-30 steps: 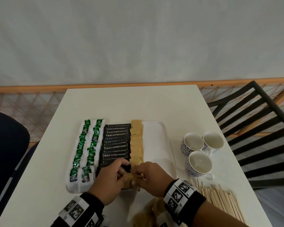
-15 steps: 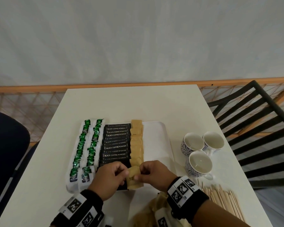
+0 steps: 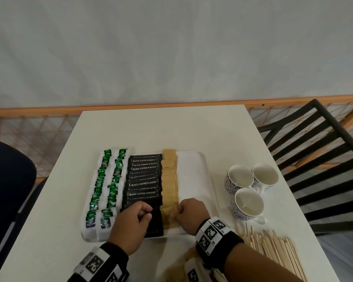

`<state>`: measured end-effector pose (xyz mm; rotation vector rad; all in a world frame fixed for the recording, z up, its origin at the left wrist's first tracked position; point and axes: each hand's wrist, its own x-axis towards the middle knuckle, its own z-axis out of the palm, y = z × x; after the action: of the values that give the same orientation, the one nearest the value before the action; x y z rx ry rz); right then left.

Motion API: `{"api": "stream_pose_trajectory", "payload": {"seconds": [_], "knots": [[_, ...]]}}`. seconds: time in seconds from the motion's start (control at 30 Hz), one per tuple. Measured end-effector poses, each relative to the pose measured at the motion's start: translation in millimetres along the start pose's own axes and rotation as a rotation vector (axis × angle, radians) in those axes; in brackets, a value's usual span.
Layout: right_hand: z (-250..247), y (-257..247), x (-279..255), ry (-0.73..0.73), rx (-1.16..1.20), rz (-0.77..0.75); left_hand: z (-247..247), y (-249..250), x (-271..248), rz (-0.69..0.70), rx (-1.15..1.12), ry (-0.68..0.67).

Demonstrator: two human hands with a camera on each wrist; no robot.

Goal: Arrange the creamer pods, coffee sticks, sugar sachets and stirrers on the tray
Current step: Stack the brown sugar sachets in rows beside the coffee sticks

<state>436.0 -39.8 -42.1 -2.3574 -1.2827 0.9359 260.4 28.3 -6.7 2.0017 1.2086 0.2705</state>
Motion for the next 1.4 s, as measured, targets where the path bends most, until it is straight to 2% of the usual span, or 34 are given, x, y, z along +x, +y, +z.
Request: {"api": "stream_pose_trajectory", "payload": {"seconds": [0.17, 0.37, 0.5, 0.6, 0.67, 0.77, 0.83, 1.0, 1.2, 1.4], "knots": [[5, 2, 6, 0.015, -0.005, 0.053, -1, -3, -4, -0.003, 0.011, -0.003], [6, 5, -2, 0.064, 0.106, 0.085, 1, -7, -10, -0.010, 0.047, -0.091], [-2, 6, -23, 0.057, 0.065, -0.100, 0, -9, -19, 0.054, 0.099, -0.153], [-10, 11, -46, -0.058, -0.058, -0.282, 3, -9, -35, 0.109, 0.224, -0.299], [-11, 18, -60, -0.147, -0.141, -0.343, 11, -11, -45, 0.153, 0.344, -0.418], [-11, 28, -75, -0.202, -0.237, -0.397, 26, -10, -58, 0.219, 0.499, -0.576], [-10, 32, -84, -0.222, -0.307, -0.434, 37, -8, -65, 0.237, 0.560, -0.620], [1, 34, -97, -0.216, -0.508, -0.500, 51, -7, -75, 0.210, 0.544, -0.507], [10, 34, -102, -0.154, -0.499, -0.506, 55, -11, -74, 0.197, 0.449, -0.466], [18, 21, -98, -0.194, -0.589, -0.527, 58, -14, -76, 0.244, 0.387, -0.429]]}}
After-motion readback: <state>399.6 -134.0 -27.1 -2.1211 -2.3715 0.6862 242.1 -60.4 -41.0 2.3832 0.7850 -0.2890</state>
